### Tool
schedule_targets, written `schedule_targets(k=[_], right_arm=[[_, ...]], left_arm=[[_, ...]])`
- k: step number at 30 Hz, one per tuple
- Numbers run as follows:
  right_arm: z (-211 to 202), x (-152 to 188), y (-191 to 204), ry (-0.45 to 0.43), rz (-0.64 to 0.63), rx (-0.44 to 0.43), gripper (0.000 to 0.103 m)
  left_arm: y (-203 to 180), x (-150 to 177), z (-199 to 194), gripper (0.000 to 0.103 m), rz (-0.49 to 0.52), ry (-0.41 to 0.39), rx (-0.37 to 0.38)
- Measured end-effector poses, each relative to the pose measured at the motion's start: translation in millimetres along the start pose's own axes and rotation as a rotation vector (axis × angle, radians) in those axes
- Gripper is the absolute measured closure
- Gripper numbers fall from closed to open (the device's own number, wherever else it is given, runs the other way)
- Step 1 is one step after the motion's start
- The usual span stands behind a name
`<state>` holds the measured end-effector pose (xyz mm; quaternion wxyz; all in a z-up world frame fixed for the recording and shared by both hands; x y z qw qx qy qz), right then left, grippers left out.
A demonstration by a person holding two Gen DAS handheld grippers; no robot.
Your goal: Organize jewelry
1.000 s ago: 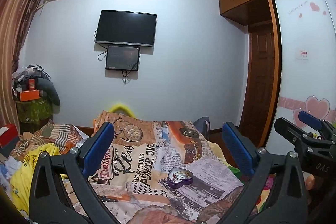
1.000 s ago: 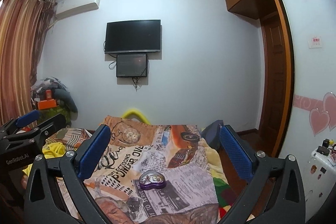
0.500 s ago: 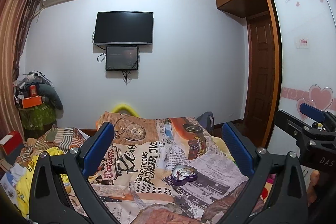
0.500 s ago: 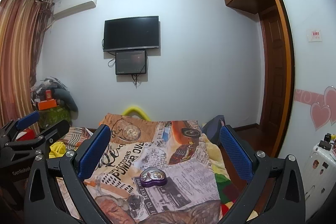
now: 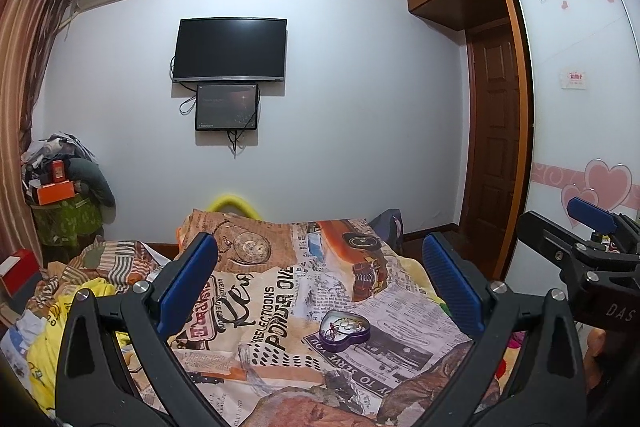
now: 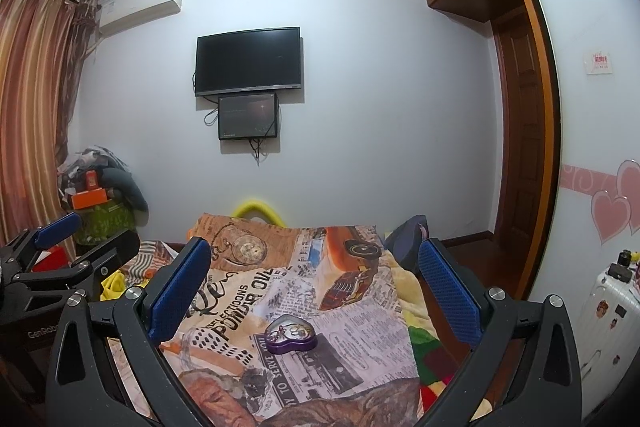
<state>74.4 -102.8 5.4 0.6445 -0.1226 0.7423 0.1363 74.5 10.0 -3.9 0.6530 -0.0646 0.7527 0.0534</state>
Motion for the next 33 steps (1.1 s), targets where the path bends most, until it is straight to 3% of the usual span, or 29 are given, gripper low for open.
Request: schedule_targets(k=[33], right_arm=[[3.0,7.2,-0.6,0.023,0.009,0.001,0.000]], left_arm=[[-4.4,1.9,1.5,0.000,0.003,0.020,0.019]])
Point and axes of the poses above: each gripper's, at about its wrist camera, not at the fingertips, and z roughly the way its jaws point, y to its left, x to its underside, the point moved 8 cm from there along z, roughly the way its jaws point, and after that the axes turned 10 degrees about -x, right-handed, at the moved point
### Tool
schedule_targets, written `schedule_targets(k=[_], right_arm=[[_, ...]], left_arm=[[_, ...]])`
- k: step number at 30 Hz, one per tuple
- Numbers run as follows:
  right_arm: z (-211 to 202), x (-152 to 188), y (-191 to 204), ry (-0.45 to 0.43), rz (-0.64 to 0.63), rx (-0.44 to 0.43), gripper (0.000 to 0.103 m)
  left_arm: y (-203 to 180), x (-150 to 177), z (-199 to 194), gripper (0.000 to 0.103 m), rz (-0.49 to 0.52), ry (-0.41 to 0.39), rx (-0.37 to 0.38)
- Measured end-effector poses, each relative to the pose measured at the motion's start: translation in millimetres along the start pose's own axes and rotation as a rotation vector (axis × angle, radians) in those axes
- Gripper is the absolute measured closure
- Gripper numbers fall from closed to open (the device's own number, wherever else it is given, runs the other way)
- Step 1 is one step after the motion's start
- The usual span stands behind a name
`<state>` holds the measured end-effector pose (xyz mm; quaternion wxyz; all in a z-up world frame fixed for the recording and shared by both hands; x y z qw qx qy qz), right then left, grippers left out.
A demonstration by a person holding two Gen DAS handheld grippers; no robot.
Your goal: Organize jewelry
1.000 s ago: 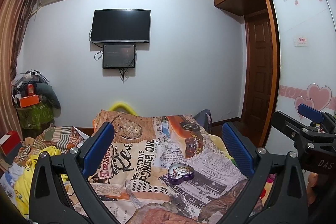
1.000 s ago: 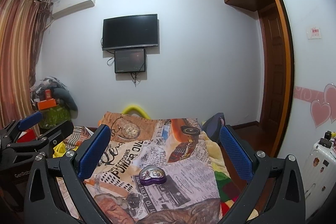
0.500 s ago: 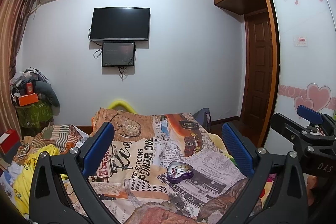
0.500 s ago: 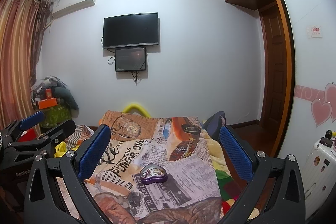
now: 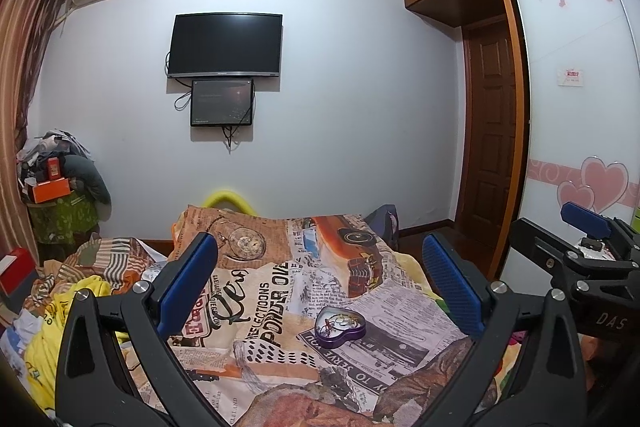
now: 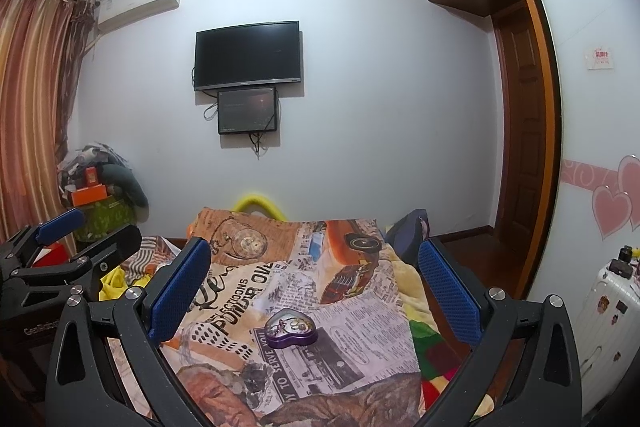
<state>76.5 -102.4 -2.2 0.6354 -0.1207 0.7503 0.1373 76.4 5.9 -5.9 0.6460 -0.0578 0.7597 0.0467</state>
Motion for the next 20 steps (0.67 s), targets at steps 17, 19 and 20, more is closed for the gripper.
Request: schedule_targets(k=[17,19,20], right_arm=[[9,7,-7,0.031,0.019,0.002,0.000],[12,9,-9,0.040,0.023,0.002,0.000],[14,10,-10,0.044,0.025,0.003,0.000]], left_arm=[[-3,7,12,0.000,0.010,0.025,0.009],[-3,9,17,0.000,0.011,0.031,0.007],[-3,10,20,0.000,0.012,0.038,0.005]])
Point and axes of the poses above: each gripper's, at about its wrist camera, not at the fingertips, and z roughly the way its jaws point, y to its left, x to its underside, the point moved 8 cm from there along z, roughly the way its jaws point, and after that the axes turned 10 degrees about -x, right-handed, at the moved point
